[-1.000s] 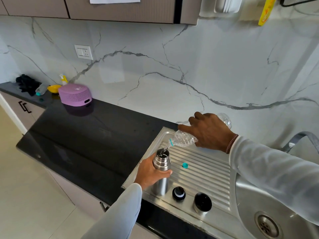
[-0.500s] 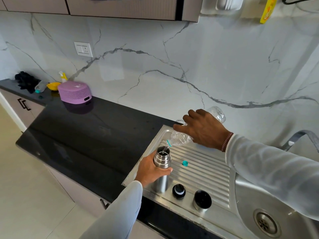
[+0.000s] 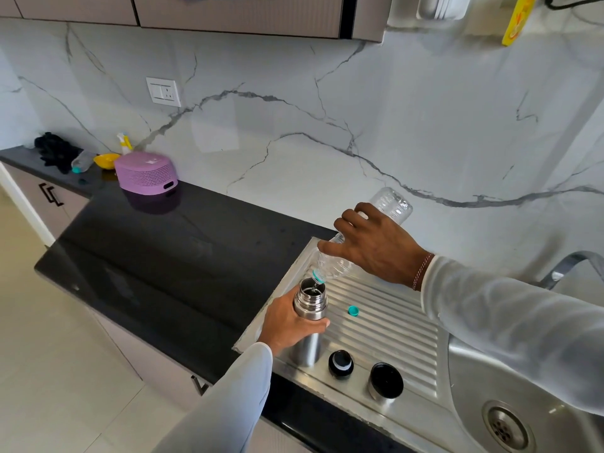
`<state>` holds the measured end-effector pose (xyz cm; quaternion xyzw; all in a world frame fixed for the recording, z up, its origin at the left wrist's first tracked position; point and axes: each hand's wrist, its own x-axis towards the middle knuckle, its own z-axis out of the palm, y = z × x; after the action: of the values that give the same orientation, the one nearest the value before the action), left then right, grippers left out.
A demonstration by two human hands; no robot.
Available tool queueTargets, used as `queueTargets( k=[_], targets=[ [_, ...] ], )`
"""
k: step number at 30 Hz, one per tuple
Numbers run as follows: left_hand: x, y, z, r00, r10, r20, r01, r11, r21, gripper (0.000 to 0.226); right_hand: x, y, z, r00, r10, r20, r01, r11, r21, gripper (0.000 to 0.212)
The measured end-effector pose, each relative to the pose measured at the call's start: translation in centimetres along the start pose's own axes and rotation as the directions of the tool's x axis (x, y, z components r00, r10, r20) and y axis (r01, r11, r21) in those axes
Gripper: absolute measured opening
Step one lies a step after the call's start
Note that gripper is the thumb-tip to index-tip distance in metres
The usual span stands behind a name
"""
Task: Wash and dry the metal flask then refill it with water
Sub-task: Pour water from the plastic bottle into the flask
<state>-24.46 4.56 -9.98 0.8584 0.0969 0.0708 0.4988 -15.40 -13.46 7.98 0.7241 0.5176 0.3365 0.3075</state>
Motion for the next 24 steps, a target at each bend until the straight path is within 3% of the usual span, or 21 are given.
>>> queueTargets(
  k=[24],
  targets=[
    [0.1,0.0,-0.1,0.999,-0.006,0.04,0.007,0.999,-0.037,0.059,0.5,-0.5,0.5,0.982,-0.101,-0.16,0.099,0.995,-0.022,0.061]
  ],
)
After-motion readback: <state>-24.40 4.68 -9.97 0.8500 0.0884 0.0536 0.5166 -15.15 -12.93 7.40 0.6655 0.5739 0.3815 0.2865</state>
